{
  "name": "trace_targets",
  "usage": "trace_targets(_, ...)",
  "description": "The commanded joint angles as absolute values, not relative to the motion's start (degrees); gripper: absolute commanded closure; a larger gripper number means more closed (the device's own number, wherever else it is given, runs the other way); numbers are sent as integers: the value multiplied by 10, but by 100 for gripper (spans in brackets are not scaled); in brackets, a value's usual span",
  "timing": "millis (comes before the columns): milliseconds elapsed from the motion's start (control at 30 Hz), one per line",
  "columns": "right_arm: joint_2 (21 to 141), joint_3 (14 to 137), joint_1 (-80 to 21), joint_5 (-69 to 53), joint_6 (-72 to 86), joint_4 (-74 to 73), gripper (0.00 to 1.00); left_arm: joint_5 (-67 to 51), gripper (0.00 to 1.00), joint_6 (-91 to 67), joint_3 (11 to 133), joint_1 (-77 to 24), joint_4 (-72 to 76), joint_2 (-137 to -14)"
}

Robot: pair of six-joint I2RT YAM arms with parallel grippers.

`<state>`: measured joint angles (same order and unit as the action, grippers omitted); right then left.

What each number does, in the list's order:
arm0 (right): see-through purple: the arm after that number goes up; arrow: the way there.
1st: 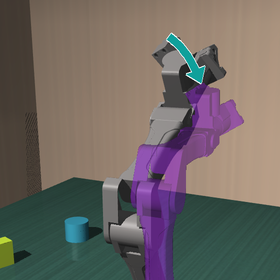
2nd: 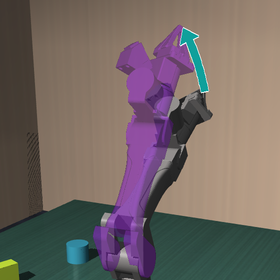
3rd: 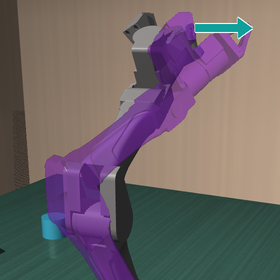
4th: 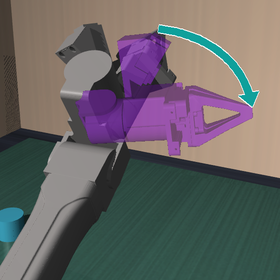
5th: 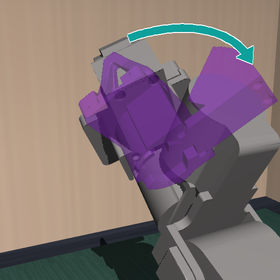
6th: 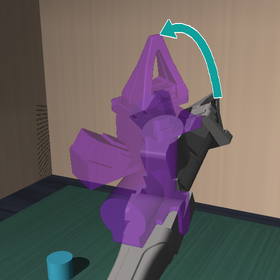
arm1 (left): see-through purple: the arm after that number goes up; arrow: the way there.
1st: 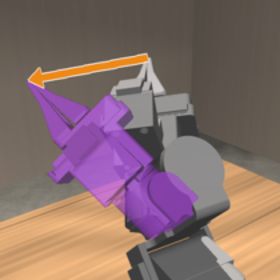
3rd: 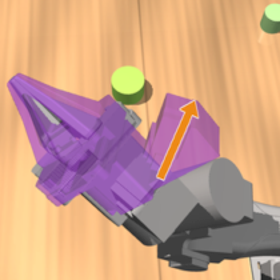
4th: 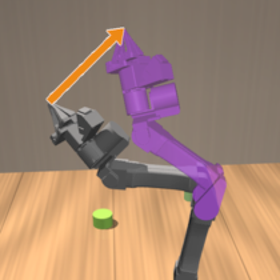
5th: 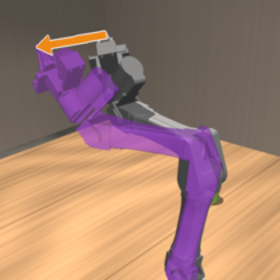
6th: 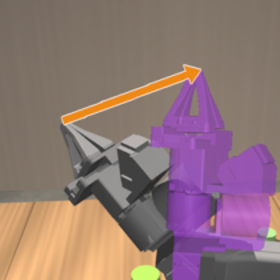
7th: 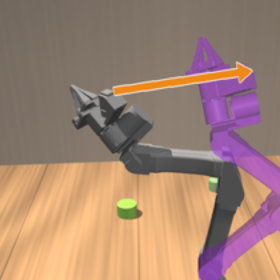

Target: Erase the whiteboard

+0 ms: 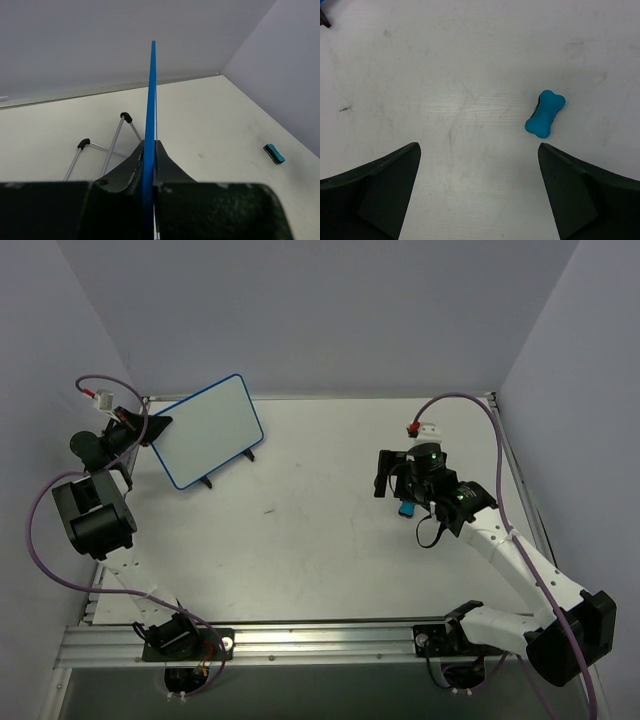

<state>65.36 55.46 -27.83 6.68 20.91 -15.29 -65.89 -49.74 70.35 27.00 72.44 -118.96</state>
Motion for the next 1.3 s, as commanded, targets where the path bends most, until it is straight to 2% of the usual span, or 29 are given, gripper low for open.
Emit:
trace_targets(0, 662, 561, -284, 83, 202, -151, 0, -640, 98, -484, 730, 275, 909, -1192)
trace_targets(600, 672, 562, -303, 86, 200, -147, 0, -676, 98, -479, 765, 274, 909, -1230)
trace_targets(1267, 663, 558, -324, 97, 200, -149, 0, -664, 98, -424, 686, 296, 908, -1237)
